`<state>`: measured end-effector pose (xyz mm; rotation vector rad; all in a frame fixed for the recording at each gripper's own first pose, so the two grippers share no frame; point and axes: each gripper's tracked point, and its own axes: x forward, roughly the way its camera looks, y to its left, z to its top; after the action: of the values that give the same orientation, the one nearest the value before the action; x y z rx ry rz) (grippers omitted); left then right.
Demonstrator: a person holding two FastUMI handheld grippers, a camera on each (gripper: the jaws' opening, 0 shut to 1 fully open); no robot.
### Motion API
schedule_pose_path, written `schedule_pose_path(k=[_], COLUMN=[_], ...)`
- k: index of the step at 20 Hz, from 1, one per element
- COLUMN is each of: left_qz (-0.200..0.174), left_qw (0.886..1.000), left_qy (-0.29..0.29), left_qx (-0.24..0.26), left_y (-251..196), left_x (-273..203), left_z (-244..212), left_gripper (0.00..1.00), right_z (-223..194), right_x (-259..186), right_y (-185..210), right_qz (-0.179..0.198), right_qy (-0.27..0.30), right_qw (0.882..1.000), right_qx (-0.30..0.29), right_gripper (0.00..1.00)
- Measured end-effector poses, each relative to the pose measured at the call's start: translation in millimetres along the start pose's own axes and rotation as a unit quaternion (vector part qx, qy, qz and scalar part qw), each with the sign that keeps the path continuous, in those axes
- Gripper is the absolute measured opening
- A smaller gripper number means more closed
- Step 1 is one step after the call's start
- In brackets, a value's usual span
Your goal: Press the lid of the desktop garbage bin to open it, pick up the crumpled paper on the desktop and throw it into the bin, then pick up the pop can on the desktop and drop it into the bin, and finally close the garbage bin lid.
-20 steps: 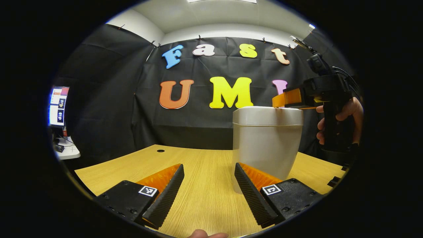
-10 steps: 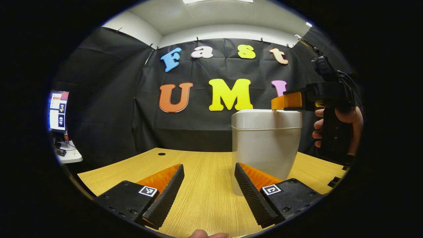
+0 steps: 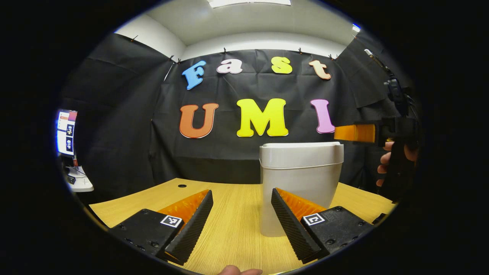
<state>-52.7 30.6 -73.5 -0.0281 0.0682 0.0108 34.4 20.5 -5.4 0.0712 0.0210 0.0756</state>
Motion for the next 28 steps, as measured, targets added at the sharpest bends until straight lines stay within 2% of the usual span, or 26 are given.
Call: schedule_pose_path(k=[3, 7, 11, 16, 17, 19, 20, 22, 25, 26, 28], left_qz=[-0.007, -0.007, -0.016, -0.023, -0.024, -0.023, -0.023, -0.022, -0.029, -0.031, -0.03], left_qw=[1.0, 1.0, 1.0, 0.999, 0.999, 0.999, 1.0, 1.0, 0.999, 0.999, 0.999], left_qy=[-0.004, -0.013, -0.01, -0.014, -0.014, -0.012, -0.01, -0.008, -0.007, -0.007, -0.009], left_qx=[0.007, 0.008, 0.013, 0.02, 0.02, 0.019, 0.018, 0.016, 0.012, 0.014, 0.018], left_y=[-10, -17, -26, -37, -39, -40, -41, -41, -47, -48, -47], left_x=[3, 10, 11, 4, 4, 4, 4, 5, 6, 6, 5], left_z=[4, 10, 6, 5, 3, 1, 0, 1, 0, 0, -1], left_gripper=[0.98, 0.98, 0.99, 0.99, 0.99, 0.99, 0.94, 0.98, 0.98, 0.98, 0.98], right_z=[-7, -20, -41, -79, -80, -78, -78, -79, -83, -85, -86], right_x=[-22, -47, -60, -61, -62, -62, -62, -62, -62, -61, -61], right_y=[-18, -53, -71, -64, -64, -65, -65, -69, -67, -68, -69], right_qz=[-0.002, -0.037, -0.052, -0.037, -0.036, -0.037, -0.038, -0.046, -0.049, -0.05, -0.054], right_qy=[-0.011, -0.025, -0.032, 0.007, 0.008, 0.005, 0.003, -0.001, 0.004, 0.006, 0.008], right_qw=[1.0, 0.999, 0.998, 0.999, 0.999, 0.999, 0.999, 0.999, 0.999, 0.999, 0.998], right_qx=[-0.013, -0.009, -0.009, -0.008, -0.007, -0.007, -0.011, -0.018, -0.016, -0.016, -0.015], right_gripper=[0.93, 0.94, 0.94, 0.96, 0.99, 0.95, 0.95, 0.93, 0.93, 0.96, 0.93])
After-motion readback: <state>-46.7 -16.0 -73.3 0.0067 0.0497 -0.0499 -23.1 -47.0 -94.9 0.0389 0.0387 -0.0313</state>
